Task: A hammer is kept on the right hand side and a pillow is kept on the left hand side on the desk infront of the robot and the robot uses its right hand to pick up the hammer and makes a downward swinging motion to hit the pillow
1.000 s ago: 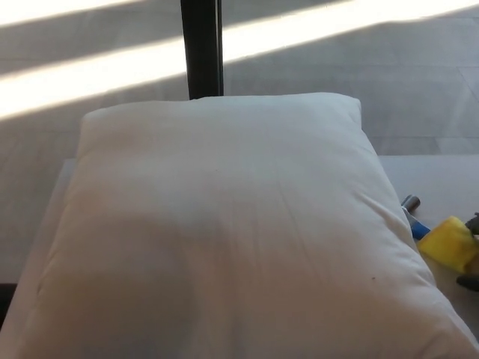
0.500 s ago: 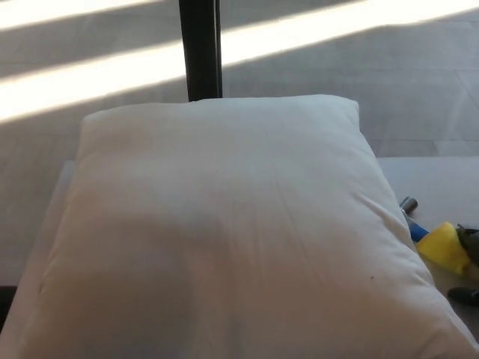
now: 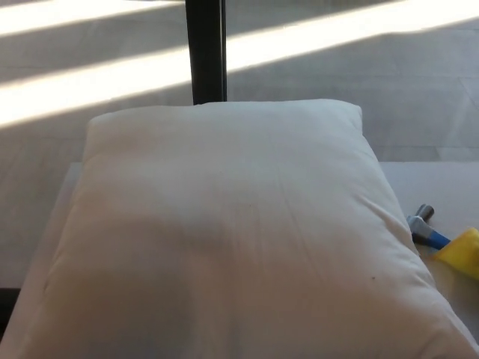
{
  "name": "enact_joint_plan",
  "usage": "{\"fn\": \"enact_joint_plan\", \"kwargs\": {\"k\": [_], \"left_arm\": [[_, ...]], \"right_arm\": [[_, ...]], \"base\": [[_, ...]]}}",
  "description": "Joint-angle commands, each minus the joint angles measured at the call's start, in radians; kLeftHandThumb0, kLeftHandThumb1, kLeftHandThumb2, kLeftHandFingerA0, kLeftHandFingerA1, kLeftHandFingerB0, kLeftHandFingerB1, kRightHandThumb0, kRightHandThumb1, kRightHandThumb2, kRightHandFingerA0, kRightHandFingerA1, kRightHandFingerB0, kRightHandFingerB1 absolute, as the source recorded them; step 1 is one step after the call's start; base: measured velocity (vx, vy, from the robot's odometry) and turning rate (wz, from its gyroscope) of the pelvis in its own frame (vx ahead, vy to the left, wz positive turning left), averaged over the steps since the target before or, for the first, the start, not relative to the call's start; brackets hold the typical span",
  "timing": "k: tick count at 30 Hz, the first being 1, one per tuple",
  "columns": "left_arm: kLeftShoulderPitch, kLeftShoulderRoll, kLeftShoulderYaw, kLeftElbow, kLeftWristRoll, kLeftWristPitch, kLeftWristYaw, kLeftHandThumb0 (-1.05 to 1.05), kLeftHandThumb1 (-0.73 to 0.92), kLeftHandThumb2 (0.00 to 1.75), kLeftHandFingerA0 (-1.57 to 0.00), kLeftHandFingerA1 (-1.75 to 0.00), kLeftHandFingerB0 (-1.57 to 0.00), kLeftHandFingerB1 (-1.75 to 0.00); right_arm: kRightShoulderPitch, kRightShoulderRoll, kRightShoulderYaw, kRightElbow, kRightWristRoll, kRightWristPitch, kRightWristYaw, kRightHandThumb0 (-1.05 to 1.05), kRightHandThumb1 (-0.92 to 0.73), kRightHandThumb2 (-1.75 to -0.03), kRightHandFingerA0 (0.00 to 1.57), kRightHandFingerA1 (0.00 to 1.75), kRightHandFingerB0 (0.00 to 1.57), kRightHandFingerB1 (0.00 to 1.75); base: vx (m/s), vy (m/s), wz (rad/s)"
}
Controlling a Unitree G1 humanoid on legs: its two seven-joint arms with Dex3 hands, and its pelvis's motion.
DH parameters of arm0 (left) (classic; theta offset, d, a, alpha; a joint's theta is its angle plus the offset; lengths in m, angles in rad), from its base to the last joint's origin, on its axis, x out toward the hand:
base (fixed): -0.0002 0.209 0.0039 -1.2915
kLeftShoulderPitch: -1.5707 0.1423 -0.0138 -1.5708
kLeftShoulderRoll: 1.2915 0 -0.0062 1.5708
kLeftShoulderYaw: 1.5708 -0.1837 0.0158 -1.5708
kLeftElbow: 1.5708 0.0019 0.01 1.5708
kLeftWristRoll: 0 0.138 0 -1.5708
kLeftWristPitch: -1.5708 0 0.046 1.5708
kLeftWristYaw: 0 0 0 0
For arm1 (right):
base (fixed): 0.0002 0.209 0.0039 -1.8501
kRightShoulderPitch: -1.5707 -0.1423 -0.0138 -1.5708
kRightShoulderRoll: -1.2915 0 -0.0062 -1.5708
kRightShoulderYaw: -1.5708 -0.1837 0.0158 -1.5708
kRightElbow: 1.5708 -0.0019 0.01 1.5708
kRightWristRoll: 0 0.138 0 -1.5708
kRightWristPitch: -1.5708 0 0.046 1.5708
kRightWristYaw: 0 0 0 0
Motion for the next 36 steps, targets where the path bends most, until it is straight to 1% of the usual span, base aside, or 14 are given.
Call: {"fn": "enact_joint_plan", "kwargs": {"k": [1, 7, 8, 9, 10, 13, 14, 16, 19, 21, 22, 24, 27, 36], "left_arm": [[0.002, 0.011, 0.000, -0.002, -0.013, -0.023, -0.024, -0.55, 0.70, 0.62, -0.71, -0.50, -0.54, -0.45], [0.000, 0.015, 0.001, 0.009, -0.015, -0.027, -0.030, -0.55, 0.70, 0.60, -0.69, -0.50, -0.53, -0.44], [0.000, 0.015, 0.001, 0.009, -0.015, -0.026, -0.030, -0.54, 0.70, 0.61, -0.67, -0.50, -0.53, -0.44], [0.001, 0.016, 0.000, 0.008, -0.014, -0.026, -0.031, -0.54, 0.70, 0.62, -0.69, -0.50, -0.53, -0.44], [0.001, 0.016, 0.000, 0.007, -0.014, -0.026, -0.029, -0.54, 0.70, 0.61, -0.70, -0.50, -0.56, -0.45], [0.001, 0.014, 0.000, 0.006, -0.015, -0.029, -0.025, -0.56, 0.69, 0.60, -0.71, -0.50, -0.53, -0.44], [-0.003, 0.014, 0.003, 0.004, -0.017, -0.026, -0.023, -0.55, 0.69, 0.60, -0.70, -0.50, -0.55, -0.45], [-0.006, 0.016, 0.004, 0.006, -0.019, -0.023, -0.023, -0.55, 0.69, 0.60, -0.71, -0.51, -0.56, -0.46], [-0.012, 0.024, 0.004, 0.017, -0.018, -0.007, -0.028, -0.53, 0.70, 0.61, -0.67, -0.49, -0.52, -0.44], [-0.008, 0.019, 0.006, 0.005, -0.023, -0.011, -0.031, -0.54, 0.70, 0.61, -0.70, -0.50, -0.52, -0.44], [-0.006, 0.018, 0.007, 0.002, -0.025, -0.012, -0.031, -0.55, 0.70, 0.61, -0.68, -0.50, -0.52, -0.44], [-0.005, 0.015, 0.009, -0.003, -0.027, -0.012, -0.026, -0.55, 0.70, 0.61, -0.69, -0.50, -0.52, -0.45], [-0.001, 0.017, 0.006, 0.006, -0.020, -0.014, -0.016, -0.53, 0.70, 0.61, -0.69, -0.50, -0.54, -0.44], [0.016, 0.020, 0.006, 0.016, -0.017, -0.029, -0.022, -0.56, 0.69, 0.60, -0.73, -0.49, -0.55, -0.45]], "right_arm": [[0.106, 0.045, 0.020, 0.046, -0.030, -0.026, -0.048, -0.37, -0.85, -0.68, 0.77, 1.70, 0.70, 0.91], [0.123, 0.018, 0.036, 0.051, -0.049, -0.119, -0.109, -0.28, -0.76, -0.67, 0.79, 1.60, 0.76, 0.59], [0.125, 0.011, 0.041, 0.047, -0.055, -0.135, -0.121, -0.27, -0.72, -0.66, 0.82, 1.64, 0.79, 0.80], [0.128, -0.004, 0.048, 0.037, -0.063, -0.162, -0.136, -0.32, -0.52, -0.94, 1.11, 1.31, 0.79, 0.86], [0.130, -0.017, 0.053, 0.021, -0.067, -0.175, -0.132, -0.29, -0.69, -0.62, 0.84, 1.70, 0.77, 1.09], [0.131, -0.043, 0.046, -0.005, -0.059, -0.218, -0.126, -0.30, -0.64, -0.60, 0.83, 1.70, 0.80, 1.16], [0.131, -0.050, 0.001, -0.024, -0.002, -0.254, -0.083, -0.27, -0.66, -0.67, 0.83, 1.61, 0.73, 0.76], [0.130, -0.056, -0.016, -0.034, 0.009, -0.263, -0.058, -0.29, -0.71, -0.67, 0.79, 1.44, 0.69, 0.54], [0.137, -0.071, -0.103, -0.060, 0.097, -0.324, -0.004, -0.28, -0.71, -0.67, 0.85, 1.42, 0.69, 0.57], [0.148, -0.072, -0.182, -0.087, 0.183, -0.370, 0.050, -0.22, -0.69, -0.69, 0.82, 1.04, 0.69, 0.66], [0.147, -0.070, -0.229, -0.112, 0.232, -0.361, 0.098, -0.25, -0.62, -0.93, 0.89, 1.51, 0.74, 0.70], [0.147, -0.080, -0.291, -0.171, 0.286, -0.337, 0.152, -0.27, -0.63, -0.87, 0.92, 1.61, 0.77, 0.75], [0.149, -0.070, -0.422, -0.233, 0.406, -0.291, 0.213, -0.17, -0.50, -1.14, 0.89, 1.75, 0.79, 1.62], [0.083, -0.010, -0.682, -0.277, 0.559, -0.090, 0.234, -0.13, -0.60, -1.05, 0.88, 1.75, 0.74, 1.62]], "base": [[0.00, 0.000, 0.00], [0.00, 0.000, 0.00], [0.00, 0.000, 0.00], [0.00, 0.000, 0.00], [0.00, 0.000, 0.00], [0.00, 0.000, 0.00], [0.00, 0.000, 0.00], [0.00, 0.000, 0.00], [0.00, 0.000, 0.00], [0.00, 0.000, 0.00], [0.00, 0.000, 0.00], [0.00, 0.000, 0.00], [0.00, 0.000, 0.00], [0.00, 0.000, 0.00]]}}
